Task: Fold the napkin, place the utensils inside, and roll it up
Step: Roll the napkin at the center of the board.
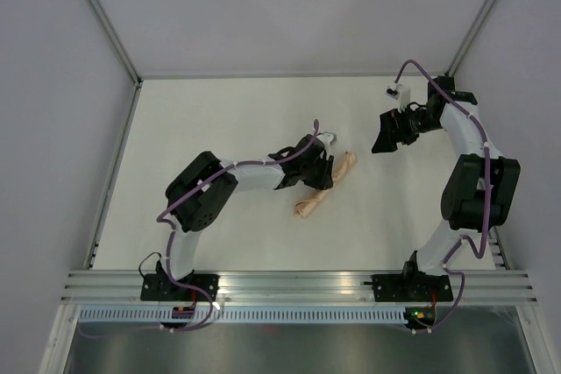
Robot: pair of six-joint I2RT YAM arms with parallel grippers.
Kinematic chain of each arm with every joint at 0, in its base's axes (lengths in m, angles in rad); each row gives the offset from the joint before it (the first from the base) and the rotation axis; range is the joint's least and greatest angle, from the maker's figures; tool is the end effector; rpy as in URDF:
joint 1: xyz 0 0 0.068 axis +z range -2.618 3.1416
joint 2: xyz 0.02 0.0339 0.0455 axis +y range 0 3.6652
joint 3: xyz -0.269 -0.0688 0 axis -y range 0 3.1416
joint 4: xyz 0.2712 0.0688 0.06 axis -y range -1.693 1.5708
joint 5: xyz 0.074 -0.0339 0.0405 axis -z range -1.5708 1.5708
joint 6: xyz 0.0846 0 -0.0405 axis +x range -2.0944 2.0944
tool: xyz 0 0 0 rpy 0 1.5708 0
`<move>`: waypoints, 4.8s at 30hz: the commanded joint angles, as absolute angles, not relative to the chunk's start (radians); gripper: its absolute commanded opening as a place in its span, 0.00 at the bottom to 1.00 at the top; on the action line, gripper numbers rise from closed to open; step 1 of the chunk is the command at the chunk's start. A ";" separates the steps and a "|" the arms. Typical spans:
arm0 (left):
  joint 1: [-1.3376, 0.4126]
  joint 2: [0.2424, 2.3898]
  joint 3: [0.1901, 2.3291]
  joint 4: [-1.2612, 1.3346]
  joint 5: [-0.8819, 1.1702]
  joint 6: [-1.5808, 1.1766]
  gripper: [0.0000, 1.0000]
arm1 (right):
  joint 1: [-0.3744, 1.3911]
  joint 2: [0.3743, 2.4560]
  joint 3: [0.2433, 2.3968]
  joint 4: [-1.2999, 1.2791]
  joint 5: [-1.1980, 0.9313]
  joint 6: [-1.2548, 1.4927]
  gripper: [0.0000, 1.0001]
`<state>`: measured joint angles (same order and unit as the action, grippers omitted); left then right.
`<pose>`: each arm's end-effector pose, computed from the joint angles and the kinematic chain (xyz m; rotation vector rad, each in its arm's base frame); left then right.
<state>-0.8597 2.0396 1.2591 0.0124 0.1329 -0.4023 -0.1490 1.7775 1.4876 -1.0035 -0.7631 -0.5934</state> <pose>0.3113 -0.3786 0.0956 0.6265 2.3844 -0.7494 0.3936 0.0000 0.2268 -0.6871 2.4061 0.8076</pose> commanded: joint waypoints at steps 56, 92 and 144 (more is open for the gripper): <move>-0.666 2.192 1.425 -0.499 0.074 -0.838 0.49 | -0.153 1.766 1.445 -0.996 -0.772 -0.572 0.98; -0.670 2.129 1.471 -0.511 0.038 -0.782 0.55 | -0.153 1.798 1.404 -0.960 -0.765 -0.568 0.80; -0.738 2.098 1.592 -0.617 -0.143 -0.684 0.31 | -0.146 1.838 1.350 -0.919 -0.718 -0.584 0.31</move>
